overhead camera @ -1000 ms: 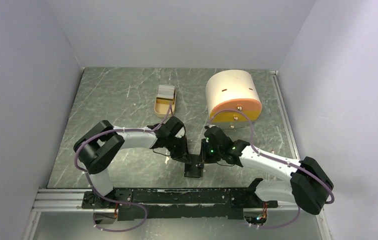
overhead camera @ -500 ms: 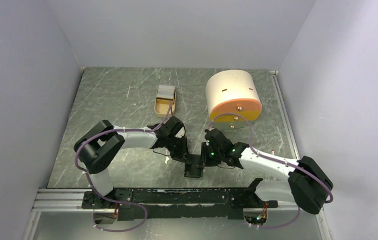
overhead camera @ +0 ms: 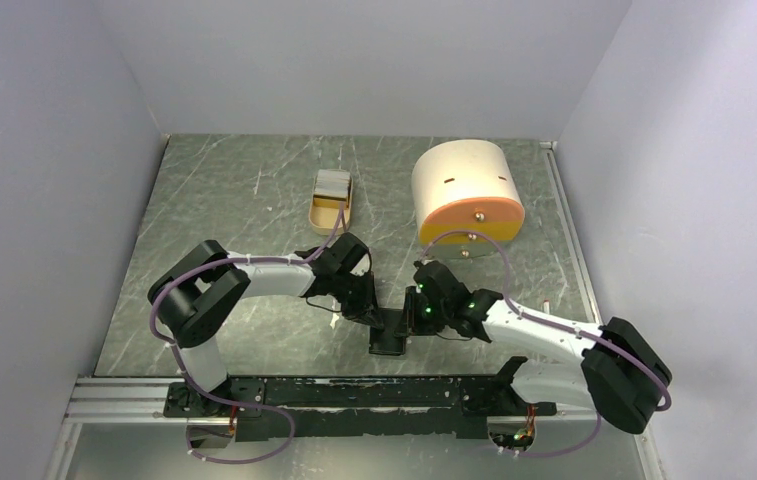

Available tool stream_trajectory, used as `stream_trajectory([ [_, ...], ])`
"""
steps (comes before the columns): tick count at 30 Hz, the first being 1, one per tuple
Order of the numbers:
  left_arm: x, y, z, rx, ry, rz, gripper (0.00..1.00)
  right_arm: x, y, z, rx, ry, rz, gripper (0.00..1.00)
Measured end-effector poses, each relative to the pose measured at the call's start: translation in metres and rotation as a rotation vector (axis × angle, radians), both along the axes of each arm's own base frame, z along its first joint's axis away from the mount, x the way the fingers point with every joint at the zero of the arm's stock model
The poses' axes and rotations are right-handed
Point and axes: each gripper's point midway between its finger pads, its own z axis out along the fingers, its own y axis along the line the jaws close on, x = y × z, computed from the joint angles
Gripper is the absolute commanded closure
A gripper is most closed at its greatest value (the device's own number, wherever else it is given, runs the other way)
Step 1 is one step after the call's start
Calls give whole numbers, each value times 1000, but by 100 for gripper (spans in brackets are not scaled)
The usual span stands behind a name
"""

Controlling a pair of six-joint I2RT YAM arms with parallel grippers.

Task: Put the credit cards into the card holder
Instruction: Close the card holder at the center of the board.

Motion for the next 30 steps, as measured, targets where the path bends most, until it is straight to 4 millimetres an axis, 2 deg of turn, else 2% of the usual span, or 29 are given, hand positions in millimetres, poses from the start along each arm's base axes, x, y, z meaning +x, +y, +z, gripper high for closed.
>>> stream_trajectory([
  [5, 0, 0, 0, 0, 0, 0, 91, 0, 1, 0, 15, 2, -15, 77],
  [13, 0, 0, 0, 0, 1, 1, 91, 3, 7, 1, 39, 2, -25, 83],
  [30, -1, 0, 0, 0, -2, 0, 91, 5, 6, -2, 13, -3, -34, 85],
])
